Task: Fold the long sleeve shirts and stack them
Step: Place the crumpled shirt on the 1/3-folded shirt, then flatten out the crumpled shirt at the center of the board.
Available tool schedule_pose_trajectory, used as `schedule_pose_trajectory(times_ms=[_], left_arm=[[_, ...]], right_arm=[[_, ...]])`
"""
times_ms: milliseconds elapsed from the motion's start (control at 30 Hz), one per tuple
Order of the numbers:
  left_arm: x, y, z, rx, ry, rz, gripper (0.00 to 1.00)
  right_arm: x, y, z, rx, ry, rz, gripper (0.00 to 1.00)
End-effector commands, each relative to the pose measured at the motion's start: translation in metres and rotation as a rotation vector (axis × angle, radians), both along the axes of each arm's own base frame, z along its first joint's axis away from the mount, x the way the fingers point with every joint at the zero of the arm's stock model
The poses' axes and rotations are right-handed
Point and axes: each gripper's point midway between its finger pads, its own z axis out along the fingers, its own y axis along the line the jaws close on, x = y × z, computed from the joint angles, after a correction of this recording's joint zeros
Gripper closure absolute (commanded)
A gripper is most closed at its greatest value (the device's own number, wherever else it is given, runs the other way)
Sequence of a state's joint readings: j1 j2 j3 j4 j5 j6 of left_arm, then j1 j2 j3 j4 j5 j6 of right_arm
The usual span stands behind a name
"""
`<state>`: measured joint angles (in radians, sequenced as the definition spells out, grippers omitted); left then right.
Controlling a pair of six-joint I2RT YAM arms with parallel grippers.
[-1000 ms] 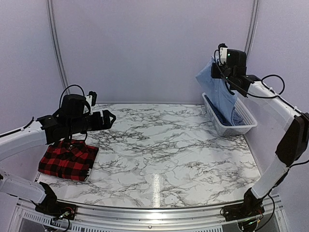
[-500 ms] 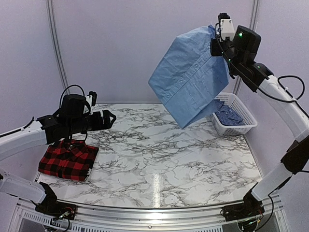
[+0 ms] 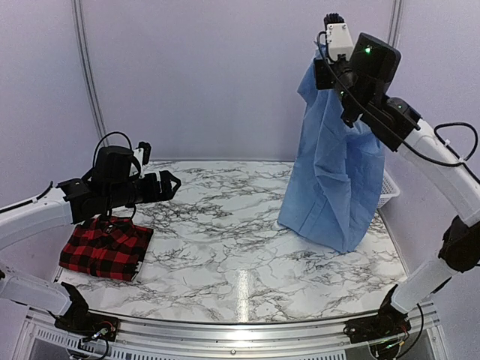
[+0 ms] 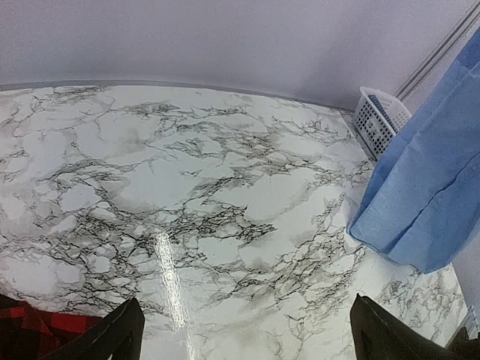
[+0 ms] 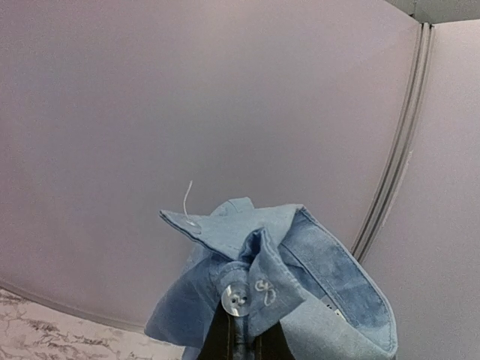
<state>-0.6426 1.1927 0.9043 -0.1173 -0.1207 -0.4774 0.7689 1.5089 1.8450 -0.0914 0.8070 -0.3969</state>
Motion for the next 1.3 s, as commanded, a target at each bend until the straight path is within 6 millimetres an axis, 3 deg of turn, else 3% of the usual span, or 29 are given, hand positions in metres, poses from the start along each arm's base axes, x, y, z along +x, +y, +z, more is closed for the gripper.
schedule_pose_trajectory(times_ms=[0,167,333,433,500,633,733,900,967,1133,1267], left_arm=[[0.005,-0.002,0.010,-0.062,0.023,-0.009,0.01],[0.013,0.013,-0.004,-0.132,0.102,0.022,0.01],[0.015,0.023,-0.018,-0.134,0.148,0.050,0.01],[0.014,0.026,-0.023,-0.143,0.170,0.061,0.01],[0.011,0.025,-0.025,-0.148,0.179,0.050,0.01],[0.006,0.018,-0.031,-0.155,0.203,0.000,0.01],[0.001,0.010,-0.036,-0.160,0.226,-0.037,0.01],[-0.013,-0.017,-0.050,-0.133,0.267,-0.124,0.01],[-0.019,-0.028,-0.058,-0.117,0.292,-0.147,0.03],[-0.025,-0.049,-0.086,-0.093,0.377,-0.161,0.11],[-0.026,-0.071,-0.099,-0.062,0.409,-0.187,0.17]], right_arm=[[-0.006,0.050,-0.068,-0.037,0.145,0.019,1.00],[-0.008,0.143,-0.208,0.034,0.413,0.250,1.00],[-0.030,0.245,-0.309,0.122,0.625,0.538,0.96],[-0.047,0.285,-0.323,0.090,0.660,0.637,0.64],[-0.051,0.291,-0.315,0.088,0.659,0.675,0.49],[-0.048,0.268,-0.290,0.070,0.621,0.672,0.27],[-0.043,0.237,-0.289,0.077,0.646,0.646,0.22],[-0.028,0.160,-0.317,0.066,0.720,0.536,0.21],[-0.027,0.133,-0.320,0.058,0.730,0.525,0.21],[-0.034,0.088,-0.347,0.005,0.808,0.511,0.22],[-0.052,0.072,-0.362,-0.037,0.856,0.542,0.23]])
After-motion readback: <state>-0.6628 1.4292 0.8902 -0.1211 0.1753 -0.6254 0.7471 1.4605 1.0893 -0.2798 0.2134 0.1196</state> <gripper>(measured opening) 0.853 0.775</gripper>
